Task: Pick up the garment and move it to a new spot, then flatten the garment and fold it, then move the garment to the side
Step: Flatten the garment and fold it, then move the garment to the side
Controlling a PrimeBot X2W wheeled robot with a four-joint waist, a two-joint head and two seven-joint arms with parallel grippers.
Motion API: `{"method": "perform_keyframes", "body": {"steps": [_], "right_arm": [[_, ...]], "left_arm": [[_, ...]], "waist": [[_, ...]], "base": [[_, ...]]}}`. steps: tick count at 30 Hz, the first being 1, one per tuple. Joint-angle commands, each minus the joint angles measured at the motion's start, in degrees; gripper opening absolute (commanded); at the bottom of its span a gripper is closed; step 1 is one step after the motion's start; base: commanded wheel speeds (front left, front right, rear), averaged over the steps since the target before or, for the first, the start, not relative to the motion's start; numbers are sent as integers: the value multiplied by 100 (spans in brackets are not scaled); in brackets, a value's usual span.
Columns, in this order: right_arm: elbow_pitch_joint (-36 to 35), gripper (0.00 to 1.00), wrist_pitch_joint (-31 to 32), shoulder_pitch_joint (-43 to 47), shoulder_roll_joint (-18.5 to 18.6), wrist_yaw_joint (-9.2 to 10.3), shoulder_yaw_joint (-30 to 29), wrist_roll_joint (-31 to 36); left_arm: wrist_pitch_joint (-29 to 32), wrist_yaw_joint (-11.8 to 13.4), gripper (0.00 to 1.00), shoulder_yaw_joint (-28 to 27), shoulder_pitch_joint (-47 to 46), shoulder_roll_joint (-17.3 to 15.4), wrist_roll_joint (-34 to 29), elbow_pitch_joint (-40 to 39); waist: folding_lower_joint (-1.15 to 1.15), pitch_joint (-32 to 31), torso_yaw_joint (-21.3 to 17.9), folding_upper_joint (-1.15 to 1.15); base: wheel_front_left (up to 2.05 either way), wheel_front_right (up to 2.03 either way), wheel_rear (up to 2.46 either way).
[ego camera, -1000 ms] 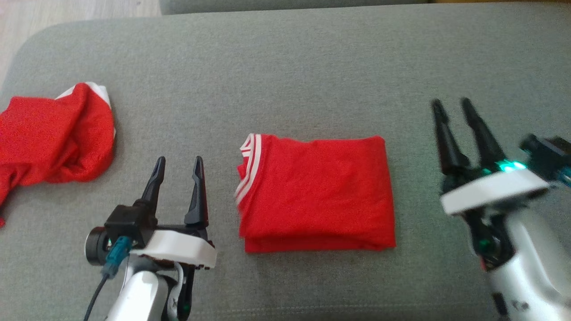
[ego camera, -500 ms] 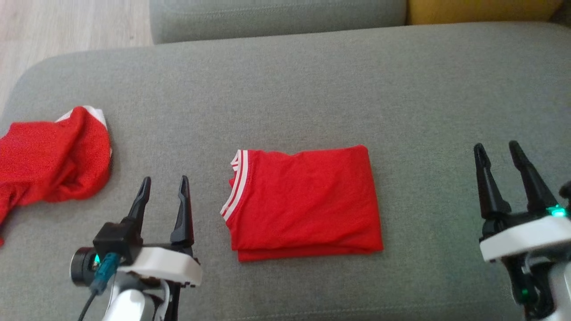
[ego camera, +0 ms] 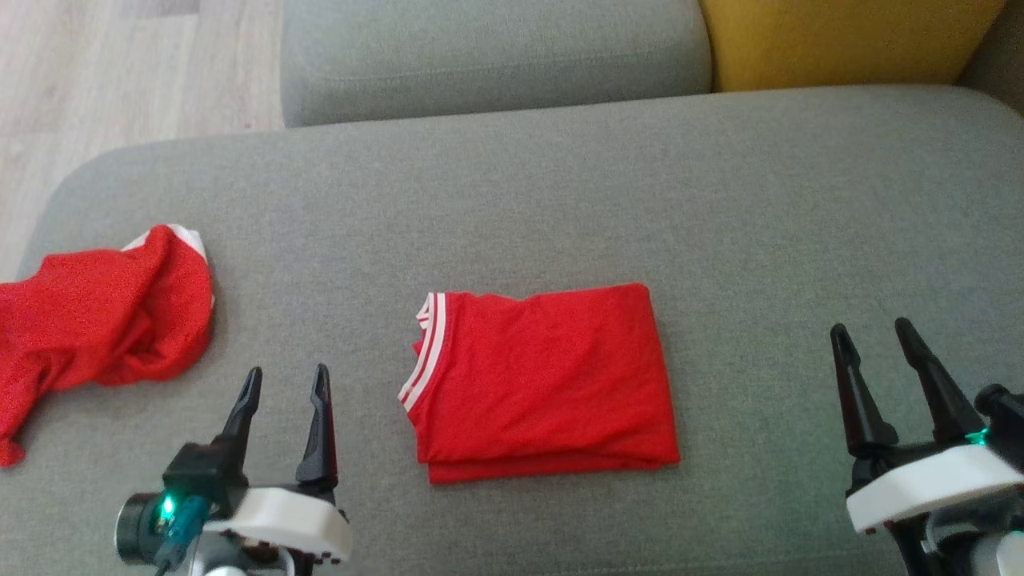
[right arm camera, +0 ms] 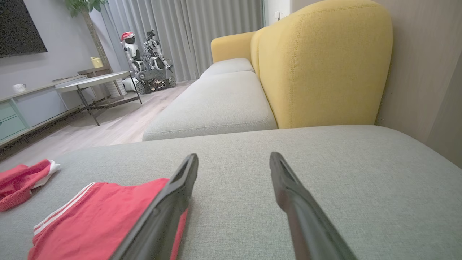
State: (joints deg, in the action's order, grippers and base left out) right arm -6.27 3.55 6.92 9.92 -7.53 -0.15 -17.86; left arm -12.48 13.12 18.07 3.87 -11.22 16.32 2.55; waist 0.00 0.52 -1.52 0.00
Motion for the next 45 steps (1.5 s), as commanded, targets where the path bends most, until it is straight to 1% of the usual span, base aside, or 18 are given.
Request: {"method": "perform_keyframes", "body": {"steps": [1, 18, 35, 40, 45], "right_arm": [[-242, 100, 17, -56, 73, 4, 106, 52], [-249, 100, 79, 45, 35, 4, 145, 160], [-195, 100, 97, 11, 8, 4, 170, 197], [-130, 100, 123, -30, 23, 4, 150, 179], [48, 100, 180, -156, 12, 4, 257, 111]], "left_arm": [[-8, 13, 100, -224, -132, -153, 54, -211], [14, 55, 100, -305, 64, -388, 105, -312], [21, 68, 100, -274, 36, -445, 158, -319], [6, 100, 100, -273, -33, -441, 149, -327], [-34, 128, 100, -272, -162, -410, 134, -386]], "waist": [[0, -71, 24, 0], [0, -190, 80, 0], [0, -189, 83, 0], [0, -164, 181, 0], [0, -73, 424, 0]], "base": [[0, 0, 0], [0, 0, 0], [0, 0, 0], [0, 0, 0], [0, 0, 0]]}}
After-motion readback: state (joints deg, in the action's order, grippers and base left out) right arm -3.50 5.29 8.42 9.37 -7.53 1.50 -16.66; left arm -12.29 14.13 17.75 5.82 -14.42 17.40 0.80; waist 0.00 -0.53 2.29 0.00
